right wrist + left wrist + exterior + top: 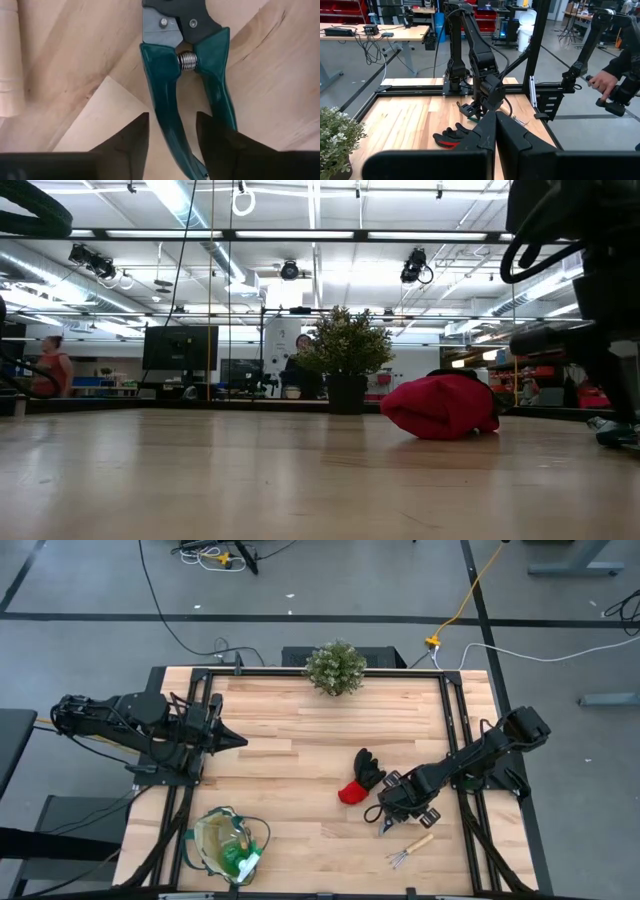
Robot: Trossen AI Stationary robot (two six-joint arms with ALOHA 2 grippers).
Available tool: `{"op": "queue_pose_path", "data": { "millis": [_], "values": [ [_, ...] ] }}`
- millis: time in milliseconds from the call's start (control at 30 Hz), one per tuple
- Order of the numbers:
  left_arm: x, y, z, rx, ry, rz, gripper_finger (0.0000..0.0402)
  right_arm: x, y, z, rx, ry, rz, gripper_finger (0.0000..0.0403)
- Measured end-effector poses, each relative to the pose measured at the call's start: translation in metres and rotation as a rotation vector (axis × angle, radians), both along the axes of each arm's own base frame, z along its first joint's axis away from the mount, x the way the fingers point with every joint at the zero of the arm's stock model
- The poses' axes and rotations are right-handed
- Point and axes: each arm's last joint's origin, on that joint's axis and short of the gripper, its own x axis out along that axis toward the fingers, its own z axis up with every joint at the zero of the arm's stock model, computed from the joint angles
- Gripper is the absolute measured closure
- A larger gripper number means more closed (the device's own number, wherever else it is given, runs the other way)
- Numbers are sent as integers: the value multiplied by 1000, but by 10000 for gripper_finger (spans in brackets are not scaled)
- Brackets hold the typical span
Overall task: Pick & Place Garden tools in Gardening bag
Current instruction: Put the green shear scissors into the gardening bag
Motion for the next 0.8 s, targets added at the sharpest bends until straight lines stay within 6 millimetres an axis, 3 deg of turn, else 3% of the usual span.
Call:
{"op": "queue_pose_path", "data": {
  "millis": [367, 800],
  "values": [
    [0, 0, 0, -4, 0, 1, 385, 1, 1, -4, 27, -25, 0, 335],
    [0, 1, 0, -6, -1, 26, 385, 1, 1, -4, 29, -25, -26, 347]
  ]
}}
